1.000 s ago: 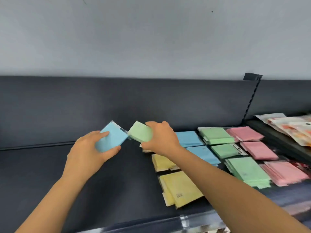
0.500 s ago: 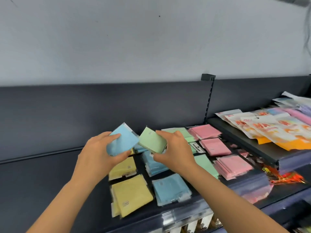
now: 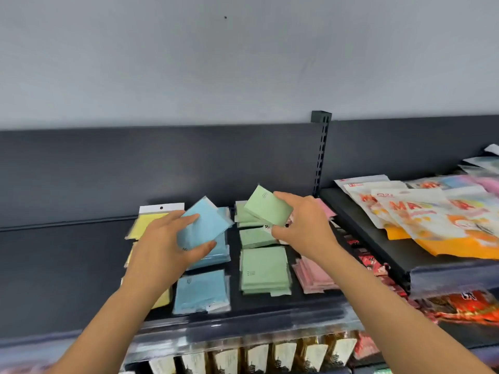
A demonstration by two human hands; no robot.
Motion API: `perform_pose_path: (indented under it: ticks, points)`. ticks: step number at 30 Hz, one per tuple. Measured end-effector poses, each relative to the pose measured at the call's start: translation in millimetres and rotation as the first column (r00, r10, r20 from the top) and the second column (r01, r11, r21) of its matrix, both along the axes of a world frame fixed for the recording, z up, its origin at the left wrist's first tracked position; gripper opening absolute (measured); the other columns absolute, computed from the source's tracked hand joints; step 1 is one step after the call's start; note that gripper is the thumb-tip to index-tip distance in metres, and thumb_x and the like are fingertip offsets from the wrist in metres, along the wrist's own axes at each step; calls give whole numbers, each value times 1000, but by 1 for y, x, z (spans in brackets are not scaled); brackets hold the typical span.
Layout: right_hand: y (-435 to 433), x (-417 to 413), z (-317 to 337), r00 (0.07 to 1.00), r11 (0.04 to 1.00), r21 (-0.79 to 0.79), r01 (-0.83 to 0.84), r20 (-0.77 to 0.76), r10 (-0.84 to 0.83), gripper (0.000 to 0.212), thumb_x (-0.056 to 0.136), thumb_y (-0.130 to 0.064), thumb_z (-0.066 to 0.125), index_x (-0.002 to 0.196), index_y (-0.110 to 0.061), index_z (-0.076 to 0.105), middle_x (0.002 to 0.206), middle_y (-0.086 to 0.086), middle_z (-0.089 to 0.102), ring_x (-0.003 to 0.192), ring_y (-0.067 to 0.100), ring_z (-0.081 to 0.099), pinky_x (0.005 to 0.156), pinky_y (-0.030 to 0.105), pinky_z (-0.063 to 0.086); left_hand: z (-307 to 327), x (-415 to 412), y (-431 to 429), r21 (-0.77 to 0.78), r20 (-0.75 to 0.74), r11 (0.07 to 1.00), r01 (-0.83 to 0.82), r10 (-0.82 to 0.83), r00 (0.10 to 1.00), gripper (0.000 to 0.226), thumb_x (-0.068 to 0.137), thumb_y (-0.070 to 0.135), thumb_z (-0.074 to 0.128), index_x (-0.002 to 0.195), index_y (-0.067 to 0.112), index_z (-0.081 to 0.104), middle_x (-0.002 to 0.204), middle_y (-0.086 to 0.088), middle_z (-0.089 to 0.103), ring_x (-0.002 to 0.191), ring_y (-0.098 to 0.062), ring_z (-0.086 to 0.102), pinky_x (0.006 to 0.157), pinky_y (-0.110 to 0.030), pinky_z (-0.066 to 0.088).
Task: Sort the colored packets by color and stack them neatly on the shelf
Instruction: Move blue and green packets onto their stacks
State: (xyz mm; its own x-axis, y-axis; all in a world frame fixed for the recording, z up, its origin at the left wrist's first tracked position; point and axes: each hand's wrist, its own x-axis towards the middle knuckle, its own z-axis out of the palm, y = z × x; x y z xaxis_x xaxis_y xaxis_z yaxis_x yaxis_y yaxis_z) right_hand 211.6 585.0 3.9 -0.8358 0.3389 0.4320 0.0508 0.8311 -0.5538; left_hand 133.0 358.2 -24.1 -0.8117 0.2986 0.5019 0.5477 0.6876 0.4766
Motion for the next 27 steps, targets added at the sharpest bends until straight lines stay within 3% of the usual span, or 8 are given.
perform_pose_path:
  ticks: [11,14,17,21,25,27]
  points:
    - [31,-9,8,990,991,11,-136,32,136,64,74,-15,72,133,-25,50,116,-6,59,105,24,49,85,34,45,7,25,0,-37,-50,991,-131,129,990,62,64,50,77,120,28,62,135,7,51,124,-15,44,94,-40,44]
    - [36,-23,9,965,978,43,-207,174,196,64,77,-13,69,136,-24,46,129,-4,55,102,21,56,88,30,47,14,18,-6,-54,-86,987,-150,145,986,62,64,49,77,120,27,62,134,5,53,123,-18,45,93,-42,45]
    - [37,-38,6,903,952,113,-284,365,226,61,84,-9,61,139,-25,41,138,0,48,91,17,57,72,25,49,22,3,-16,-48,-115,989,-143,137,984,62,64,47,78,118,23,64,129,2,56,118,-23,50,88,-43,48]
    - [36,-56,-2,817,921,151,-358,527,231,54,90,-8,54,139,-23,40,145,-3,40,126,20,45,100,29,39,30,-15,-23,-63,-120,991,-120,112,986,65,64,45,78,122,19,62,132,-3,55,119,-27,49,97,-41,43]
    - [39,-66,-21,730,900,144,-412,643,232,53,88,-2,52,135,-26,45,143,-3,45,129,21,43,108,36,36,33,-28,-22,-94,-56,995,-16,10,998,67,63,43,79,125,22,59,136,-2,51,124,-23,44,104,-39,39]
    - [42,-66,-28,729,896,159,-415,647,222,51,87,0,51,131,-26,50,142,-4,46,131,21,41,109,36,34,33,-32,-19,-90,-24,995,37,-40,999,71,63,41,81,127,25,56,137,1,49,126,-20,42,105,-35,37]
